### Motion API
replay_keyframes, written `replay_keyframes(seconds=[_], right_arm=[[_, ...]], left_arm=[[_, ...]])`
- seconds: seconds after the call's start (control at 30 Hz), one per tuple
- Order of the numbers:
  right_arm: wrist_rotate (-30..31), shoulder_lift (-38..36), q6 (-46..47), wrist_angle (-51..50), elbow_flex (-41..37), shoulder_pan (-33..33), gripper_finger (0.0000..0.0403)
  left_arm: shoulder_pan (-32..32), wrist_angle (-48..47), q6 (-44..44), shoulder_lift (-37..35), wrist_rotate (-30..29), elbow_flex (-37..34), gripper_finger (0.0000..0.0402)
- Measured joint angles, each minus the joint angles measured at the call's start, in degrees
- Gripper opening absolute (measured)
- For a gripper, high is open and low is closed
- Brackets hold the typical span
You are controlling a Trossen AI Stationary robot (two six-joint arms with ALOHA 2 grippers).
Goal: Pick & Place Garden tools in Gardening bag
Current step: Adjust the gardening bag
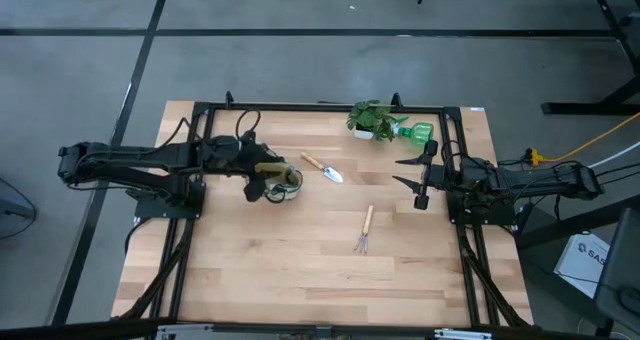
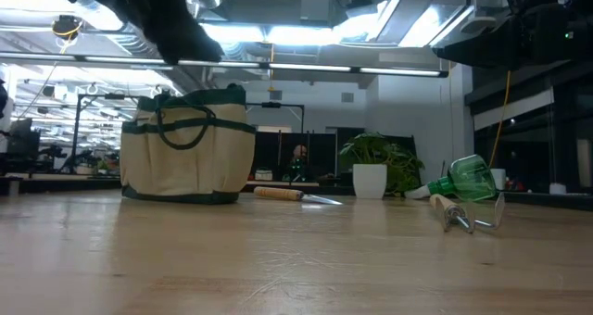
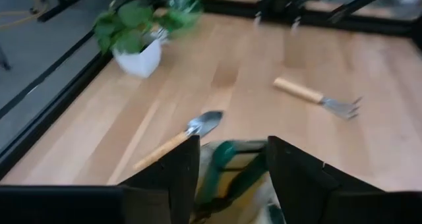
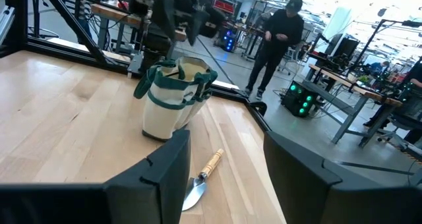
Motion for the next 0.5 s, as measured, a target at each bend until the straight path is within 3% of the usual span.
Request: replay_keyframes(seconds=[0.27, 0.5], right_arm=[[0.0, 0.0, 0.0, 0.0, 0.0, 0.0, 0.0195], [0.0, 0.0, 0.0, 0.0, 0.0, 0.0, 0.0195]], left_arm=[[-9.2, 8.0, 1.0, 1.0, -2.2, 0.0, 0.0179], [-20.9, 15.7, 5.5, 6.8, -11.0, 0.0, 0.0176]])
